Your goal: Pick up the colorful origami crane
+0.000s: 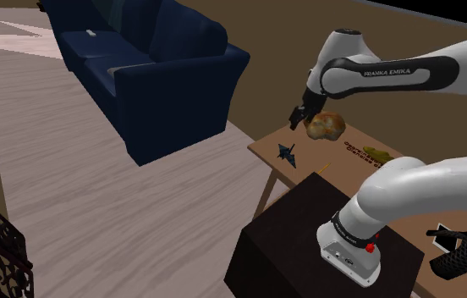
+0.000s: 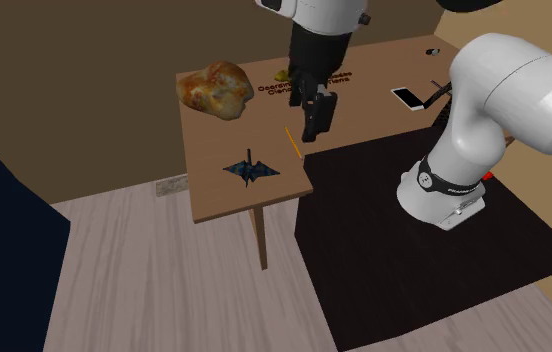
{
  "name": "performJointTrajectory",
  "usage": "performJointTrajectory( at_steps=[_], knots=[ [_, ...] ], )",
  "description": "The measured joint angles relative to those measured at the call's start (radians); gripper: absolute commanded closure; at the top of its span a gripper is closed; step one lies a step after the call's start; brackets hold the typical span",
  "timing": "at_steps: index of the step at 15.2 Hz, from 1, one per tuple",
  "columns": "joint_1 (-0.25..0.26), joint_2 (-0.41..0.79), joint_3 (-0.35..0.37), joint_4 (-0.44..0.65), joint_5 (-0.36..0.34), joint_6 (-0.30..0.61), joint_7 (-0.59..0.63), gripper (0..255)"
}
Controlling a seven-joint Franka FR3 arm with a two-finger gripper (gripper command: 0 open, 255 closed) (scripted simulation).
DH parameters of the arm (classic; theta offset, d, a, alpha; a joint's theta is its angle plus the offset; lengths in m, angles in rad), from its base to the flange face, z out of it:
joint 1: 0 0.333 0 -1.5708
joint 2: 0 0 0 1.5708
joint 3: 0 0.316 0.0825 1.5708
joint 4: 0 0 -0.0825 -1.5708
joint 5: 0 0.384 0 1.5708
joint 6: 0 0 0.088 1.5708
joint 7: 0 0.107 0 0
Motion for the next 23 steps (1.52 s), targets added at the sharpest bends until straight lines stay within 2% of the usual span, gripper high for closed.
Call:
performJointTrajectory(
  at_steps=[8,11,14,17,19,21,23],
  knots=[
    [-0.049,0.250,-0.115,-0.058,-0.041,0.325,-0.076,0],
    [-0.051,0.383,-0.162,-0.040,-0.028,0.446,-0.118,0],
    [-0.043,0.521,-0.212,-0.017,0.020,0.565,-0.185,0],
    [-0.031,0.657,-0.248,0.022,0.129,0.661,-0.297,0],
    [-0.040,0.758,-0.243,0.052,0.248,0.726,-0.404,0],
    [-0.085,0.861,-0.202,0.103,0.384,0.771,-0.524,0],
    [-0.141,0.939,-0.149,0.145,0.475,0.804,-0.607,0]
  ],
)
